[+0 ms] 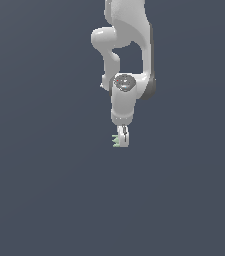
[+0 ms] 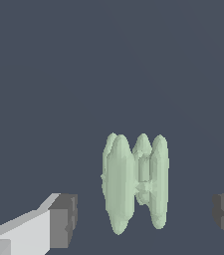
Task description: Pick up the object and move it to a goal position.
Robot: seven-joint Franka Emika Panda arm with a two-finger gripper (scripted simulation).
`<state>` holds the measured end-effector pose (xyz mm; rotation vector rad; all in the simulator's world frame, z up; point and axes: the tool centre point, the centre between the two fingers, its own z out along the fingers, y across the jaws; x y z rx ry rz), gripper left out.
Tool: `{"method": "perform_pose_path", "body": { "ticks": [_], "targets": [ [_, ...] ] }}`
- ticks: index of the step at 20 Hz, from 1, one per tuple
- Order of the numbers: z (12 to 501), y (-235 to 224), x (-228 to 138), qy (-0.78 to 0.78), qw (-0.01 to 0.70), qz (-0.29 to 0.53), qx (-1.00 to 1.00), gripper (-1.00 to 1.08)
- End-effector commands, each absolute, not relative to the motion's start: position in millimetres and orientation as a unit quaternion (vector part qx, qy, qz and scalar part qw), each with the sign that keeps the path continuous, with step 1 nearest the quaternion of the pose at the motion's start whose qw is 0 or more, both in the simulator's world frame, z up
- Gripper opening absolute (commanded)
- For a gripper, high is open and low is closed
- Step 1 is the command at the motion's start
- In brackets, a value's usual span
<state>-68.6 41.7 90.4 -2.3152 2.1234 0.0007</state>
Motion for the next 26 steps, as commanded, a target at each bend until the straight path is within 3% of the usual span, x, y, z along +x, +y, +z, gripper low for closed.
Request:
{"method": "perform_pose_path", "body": {
  "ticks": [1, 23, 24, 26],
  "targets": [
    [89.7, 41.9, -69.4, 0.682, 0.000, 0.000, -0.731, 1.00],
    [39.3, 42.0, -70.3, 0.685, 0.000, 0.000, -0.729, 1.00],
    [39.3, 42.0, -70.3, 0.685, 0.000, 0.000, -0.729, -1.00],
    [39.3, 42.0, -70.3, 0.685, 0.000, 0.000, -0.729, -1.00]
  ]
}}
